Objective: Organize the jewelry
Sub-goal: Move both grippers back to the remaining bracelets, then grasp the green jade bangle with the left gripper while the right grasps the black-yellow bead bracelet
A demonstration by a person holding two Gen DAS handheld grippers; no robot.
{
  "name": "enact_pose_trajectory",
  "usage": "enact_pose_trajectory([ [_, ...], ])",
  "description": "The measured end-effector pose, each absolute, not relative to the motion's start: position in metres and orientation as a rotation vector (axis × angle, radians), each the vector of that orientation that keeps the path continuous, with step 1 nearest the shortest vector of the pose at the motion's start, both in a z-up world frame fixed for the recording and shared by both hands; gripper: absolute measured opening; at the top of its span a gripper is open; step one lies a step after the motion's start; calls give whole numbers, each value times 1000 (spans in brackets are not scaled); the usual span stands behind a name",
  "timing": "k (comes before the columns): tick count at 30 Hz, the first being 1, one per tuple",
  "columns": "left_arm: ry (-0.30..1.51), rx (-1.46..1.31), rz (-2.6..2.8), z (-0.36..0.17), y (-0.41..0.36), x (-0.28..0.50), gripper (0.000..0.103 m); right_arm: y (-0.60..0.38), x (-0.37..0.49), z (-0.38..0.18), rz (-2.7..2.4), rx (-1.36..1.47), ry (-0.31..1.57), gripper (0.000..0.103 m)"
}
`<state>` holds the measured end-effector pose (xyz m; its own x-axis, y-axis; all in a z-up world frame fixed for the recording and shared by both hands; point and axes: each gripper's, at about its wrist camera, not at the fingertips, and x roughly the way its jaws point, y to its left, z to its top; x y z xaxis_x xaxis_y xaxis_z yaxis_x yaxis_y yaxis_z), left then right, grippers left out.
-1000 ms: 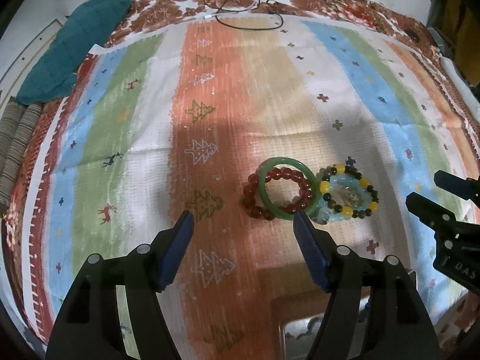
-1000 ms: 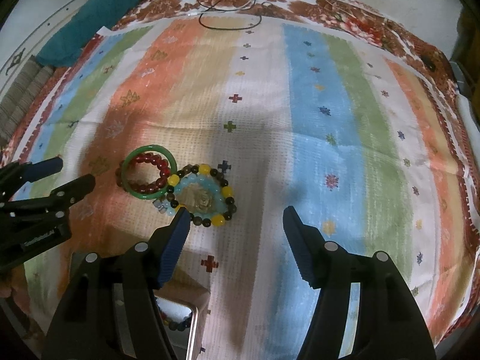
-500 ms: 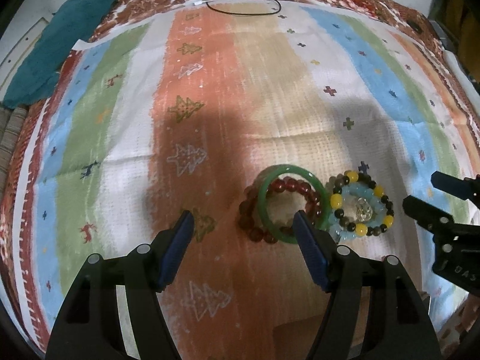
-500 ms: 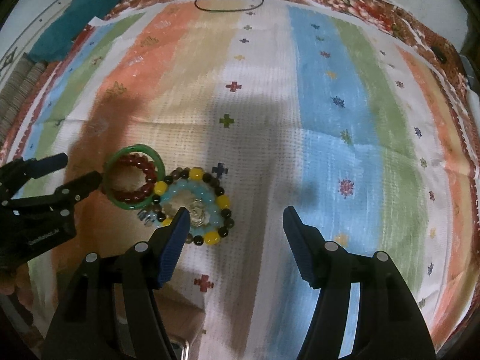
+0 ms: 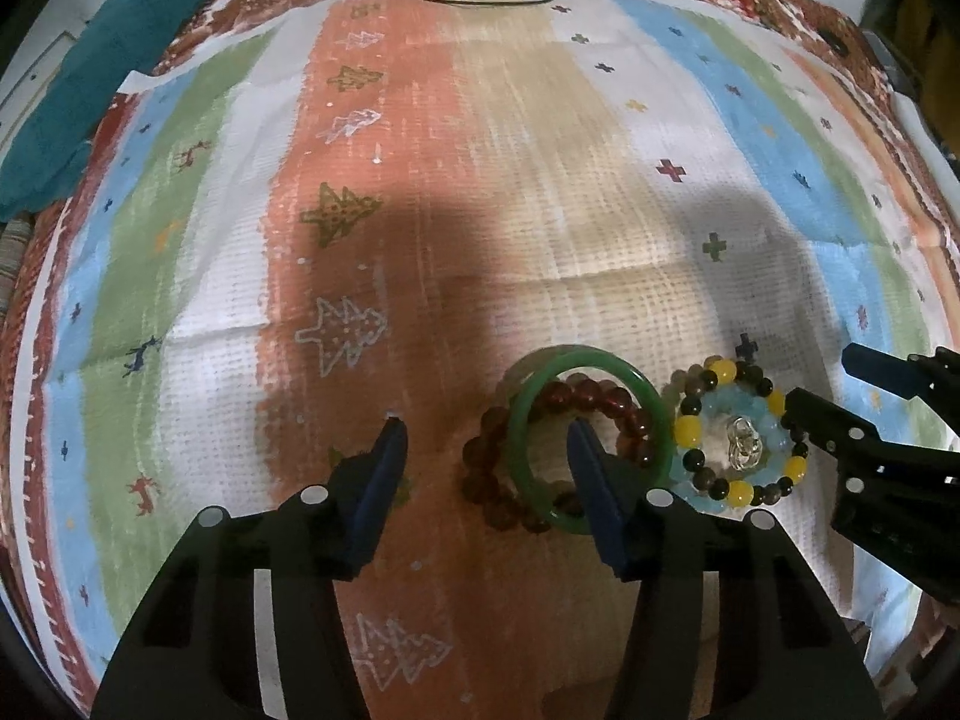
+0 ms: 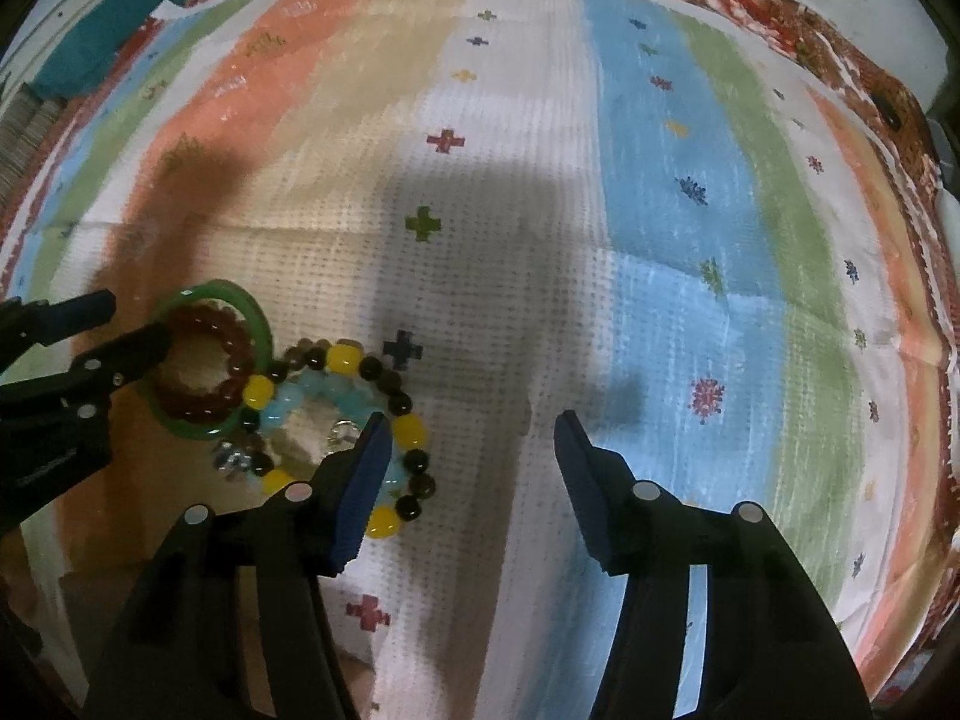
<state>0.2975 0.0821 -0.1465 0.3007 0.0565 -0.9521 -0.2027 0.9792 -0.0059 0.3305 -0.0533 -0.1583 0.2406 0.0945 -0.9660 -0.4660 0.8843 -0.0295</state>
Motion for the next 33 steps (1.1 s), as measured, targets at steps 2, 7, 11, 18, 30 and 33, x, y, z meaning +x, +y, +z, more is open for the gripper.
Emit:
enact_pose_trajectory([
  [2,1269,-112,181,-151,79,299,49,-51,331,-163,396,-355,1284,53],
  [7,1292,-63,186,-162,74,303,31,-46,332,-168,392,-382,1275,51],
  [11,1291,-38,179,-164,70,305,25,-42,331,-176,386,-426,1269,50],
  [18,1289,-30,192,-165,70,304,17,-40,329,-173,369,-442,1247,34],
  [30,1271,-59,195,-152,68,296,13,-48,331,-161,358,-428,1209,12],
  [33,1270,-64,197,-150,68,294,13,-47,325,-153,372,-421,1195,12],
])
